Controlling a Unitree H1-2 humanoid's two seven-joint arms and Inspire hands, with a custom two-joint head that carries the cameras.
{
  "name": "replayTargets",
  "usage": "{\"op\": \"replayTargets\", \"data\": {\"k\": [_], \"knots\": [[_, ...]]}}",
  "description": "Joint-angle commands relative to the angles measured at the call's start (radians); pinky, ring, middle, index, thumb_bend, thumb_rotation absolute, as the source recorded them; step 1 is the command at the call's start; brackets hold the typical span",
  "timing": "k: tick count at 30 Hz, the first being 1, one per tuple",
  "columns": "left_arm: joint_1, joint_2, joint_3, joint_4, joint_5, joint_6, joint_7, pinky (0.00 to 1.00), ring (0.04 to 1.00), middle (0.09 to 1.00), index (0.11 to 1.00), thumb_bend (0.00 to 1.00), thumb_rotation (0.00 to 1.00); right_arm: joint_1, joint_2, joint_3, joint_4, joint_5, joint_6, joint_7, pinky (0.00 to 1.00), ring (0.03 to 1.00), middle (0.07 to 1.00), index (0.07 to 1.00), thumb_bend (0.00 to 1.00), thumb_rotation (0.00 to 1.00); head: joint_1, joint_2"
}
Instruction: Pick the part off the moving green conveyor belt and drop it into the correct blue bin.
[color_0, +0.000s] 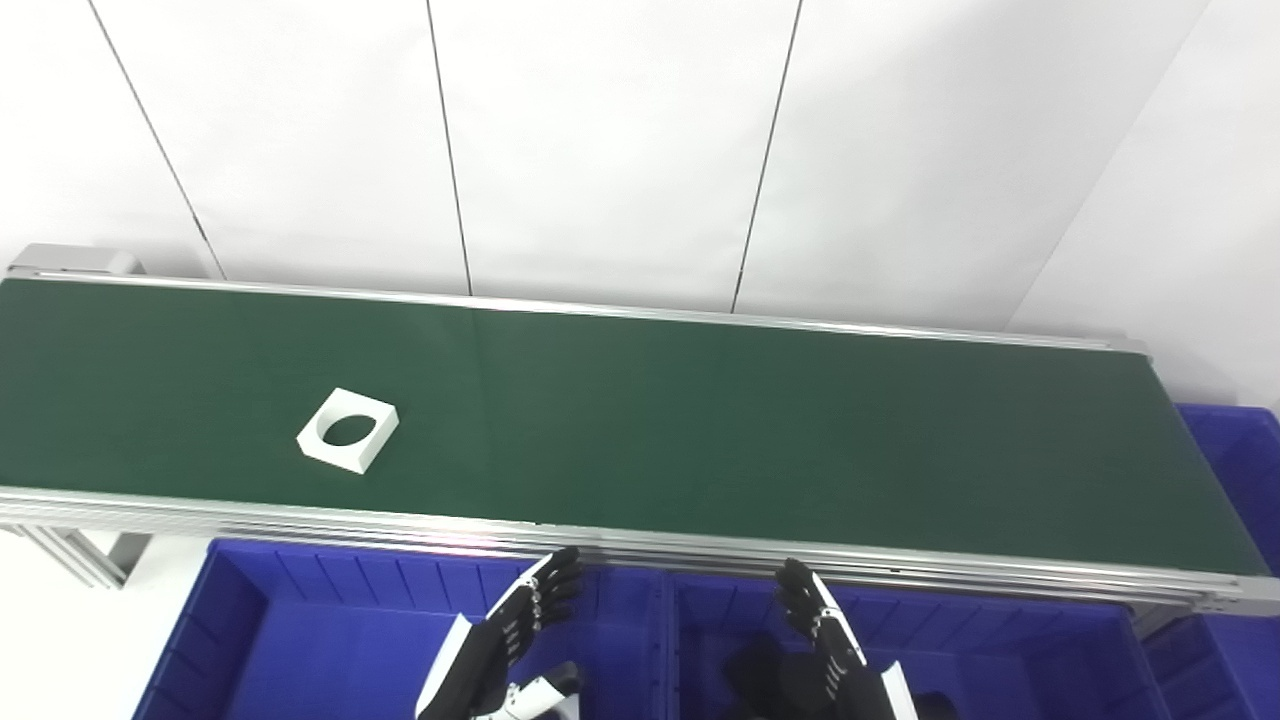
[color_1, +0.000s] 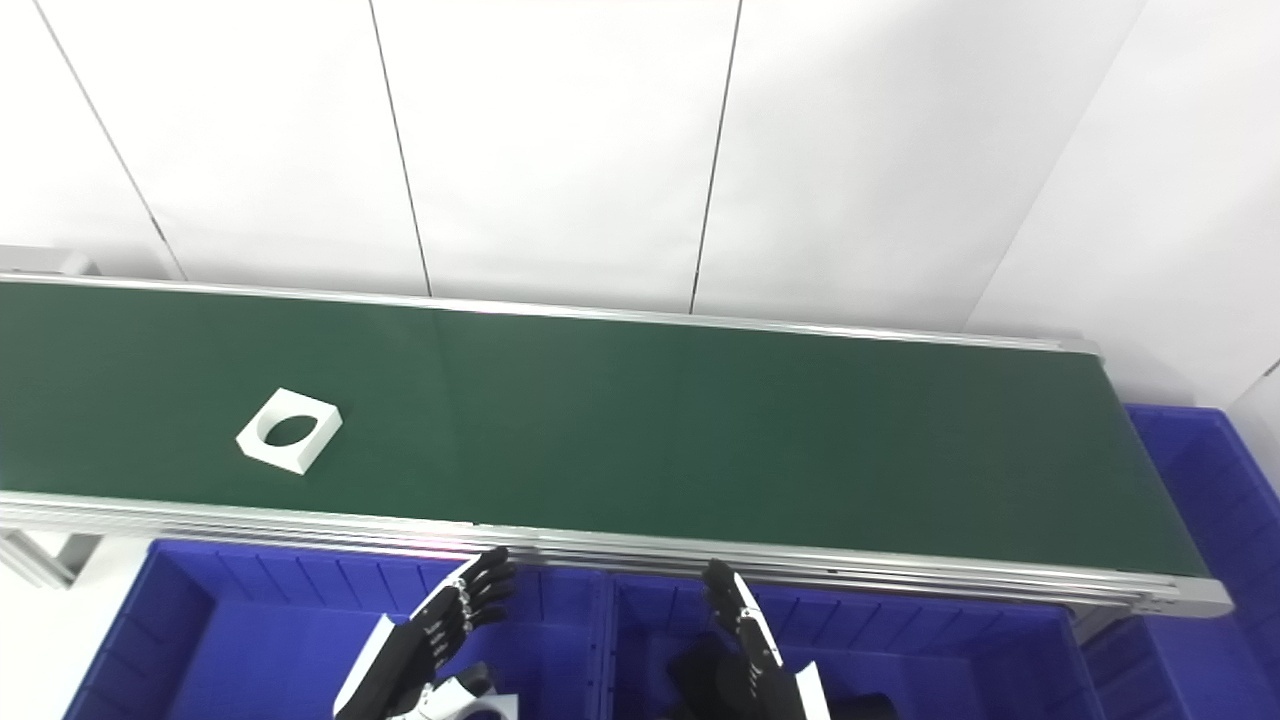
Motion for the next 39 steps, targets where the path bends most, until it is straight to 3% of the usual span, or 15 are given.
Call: {"op": "replayTargets", "data": {"k": [1,12,15,19,22,25,28,33,39], "knots": [[-0.014,-0.011,0.007,-0.035,-0.002,-0.033,-0.015,0.82,0.859,0.887,0.885,0.76,0.66,-0.007,0.014,-0.010,-0.032,-0.004,-0.037,0.014,0.92,0.920,0.925,0.943,0.87,0.63,0.001,0.013],[-0.024,-0.022,0.021,-0.063,0.017,-0.033,-0.008,0.81,0.849,0.872,0.876,0.78,0.65,-0.031,0.036,-0.050,-0.044,0.010,0.010,0.058,0.91,0.920,0.925,0.936,0.90,0.66,0.029,0.057],[-0.023,-0.024,0.026,-0.128,0.012,-0.033,-0.015,0.81,0.845,0.866,0.873,0.79,0.63,-0.043,0.037,-0.057,-0.046,0.011,0.022,0.069,0.91,0.917,0.924,0.936,0.90,0.68,0.082,0.069],[-0.030,-0.014,0.041,-0.247,0.016,-0.032,-0.021,0.82,0.848,0.854,0.856,0.83,0.60,-0.058,0.036,-0.066,-0.034,0.020,0.016,0.080,0.92,0.917,0.922,0.942,0.91,0.68,0.138,0.058],[-0.052,0.005,0.065,-0.353,0.018,-0.009,-0.031,0.78,0.813,0.844,0.843,0.76,0.53,-0.065,0.038,-0.074,-0.025,0.013,0.012,0.082,0.90,0.919,0.919,0.931,0.92,0.68,0.153,0.051],[-0.094,0.064,0.103,-0.462,0.024,0.097,-0.063,0.78,0.817,0.853,0.853,0.75,0.52,-0.070,0.036,-0.080,-0.015,0.003,0.004,0.080,0.89,0.920,0.921,0.928,0.93,0.68,0.181,0.039],[-0.153,0.127,0.138,-0.495,0.006,0.161,-0.103,0.81,0.853,0.876,0.873,0.76,0.50,-0.075,0.035,-0.085,-0.007,0.007,0.001,0.084,0.89,0.915,0.915,0.928,0.93,0.68,0.191,0.034],[-0.250,0.222,0.194,-0.550,0.031,0.359,-0.141,0.83,0.876,0.888,0.876,0.80,0.46,-0.082,0.032,-0.090,0.012,0.020,-0.020,0.087,0.88,0.904,0.910,0.926,0.93,0.67,0.216,0.019],[-0.327,0.276,0.225,-0.533,0.101,0.433,-0.147,0.85,0.899,0.916,0.903,0.80,0.43,-0.087,0.026,-0.094,0.025,0.023,-0.031,0.095,0.88,0.895,0.905,0.928,0.93,0.67,0.228,0.006]]}}
